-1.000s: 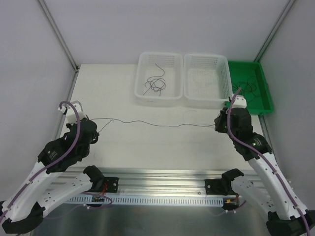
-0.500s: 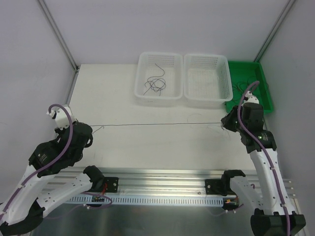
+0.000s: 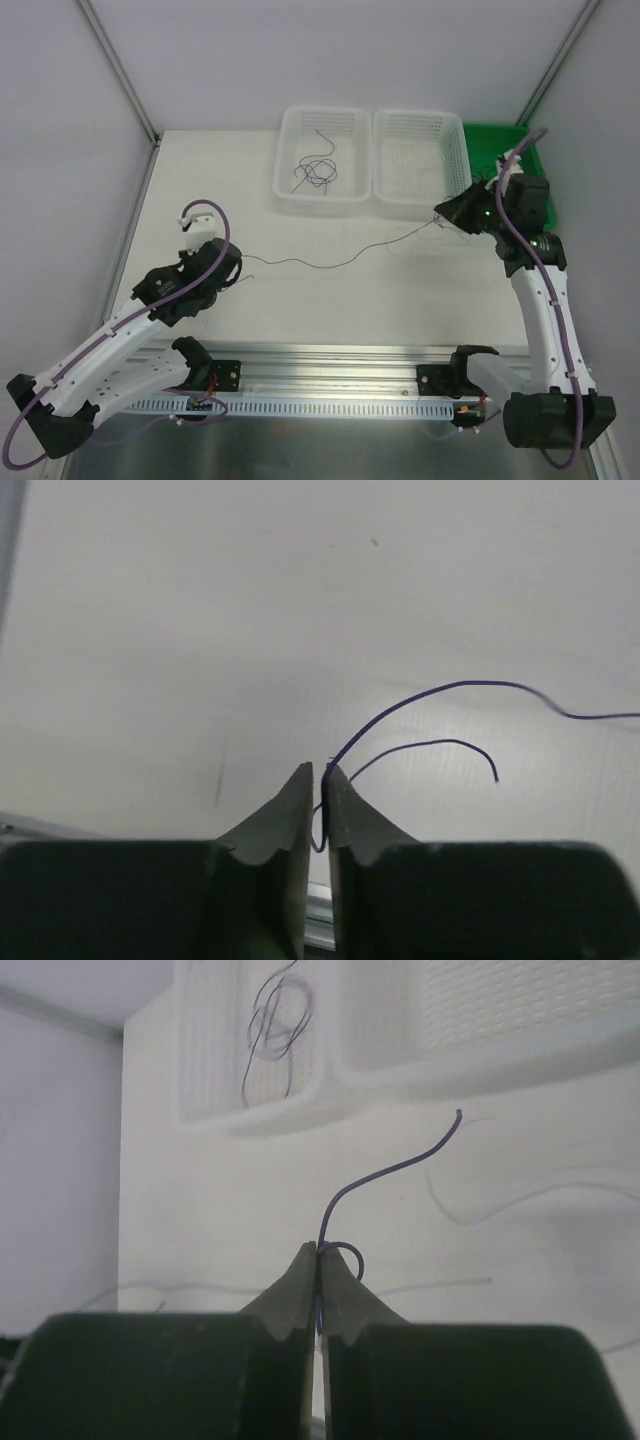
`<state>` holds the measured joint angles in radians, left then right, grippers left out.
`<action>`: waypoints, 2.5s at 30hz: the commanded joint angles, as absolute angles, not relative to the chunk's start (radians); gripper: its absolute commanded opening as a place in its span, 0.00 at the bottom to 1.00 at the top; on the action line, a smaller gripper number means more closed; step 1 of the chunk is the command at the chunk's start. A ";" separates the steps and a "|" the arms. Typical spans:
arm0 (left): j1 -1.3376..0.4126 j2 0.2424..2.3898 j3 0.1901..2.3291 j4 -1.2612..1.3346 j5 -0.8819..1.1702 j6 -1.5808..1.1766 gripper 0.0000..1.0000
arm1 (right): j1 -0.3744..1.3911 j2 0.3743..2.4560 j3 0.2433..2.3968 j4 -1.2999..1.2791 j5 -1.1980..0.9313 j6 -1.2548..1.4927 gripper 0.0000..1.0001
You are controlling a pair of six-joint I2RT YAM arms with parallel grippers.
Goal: Untangle the cables
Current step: Untie the cable.
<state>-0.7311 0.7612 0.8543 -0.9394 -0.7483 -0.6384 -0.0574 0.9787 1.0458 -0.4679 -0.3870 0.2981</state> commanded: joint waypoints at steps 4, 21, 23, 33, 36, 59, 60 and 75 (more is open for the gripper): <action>-0.724 0.766 0.759 -0.522 -0.297 -0.494 0.47 | 0.251 1.019 1.088 -0.531 -0.419 0.118 0.01; -0.882 0.850 0.623 0.222 0.180 -0.483 0.80 | 0.686 1.046 1.031 -0.419 -0.230 0.186 0.01; -0.940 0.911 0.621 0.310 0.143 -0.482 0.78 | 0.715 1.048 1.026 -0.411 -0.197 0.199 0.01; -1.012 1.130 0.618 0.532 0.153 -0.537 0.59 | 0.761 1.052 1.016 -0.377 -0.172 0.227 0.01; -1.028 1.176 0.629 0.567 0.160 -0.541 0.56 | 0.770 1.058 1.011 -0.367 -0.169 0.233 0.01; -1.063 1.193 0.503 0.670 0.067 -0.566 0.00 | 0.776 0.905 0.942 -0.468 -0.129 0.081 0.56; -1.063 1.195 0.499 0.686 0.080 -0.565 0.00 | 0.778 0.900 0.922 -0.465 -0.127 0.072 0.53; -1.063 1.166 0.472 0.719 0.199 -0.523 0.00 | 0.778 0.885 0.776 -0.222 -0.336 -0.071 0.41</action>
<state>-1.0550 1.1980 0.4805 0.6537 0.1547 -0.5579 0.7715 0.8963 0.7738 -0.3313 -0.2596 -0.0235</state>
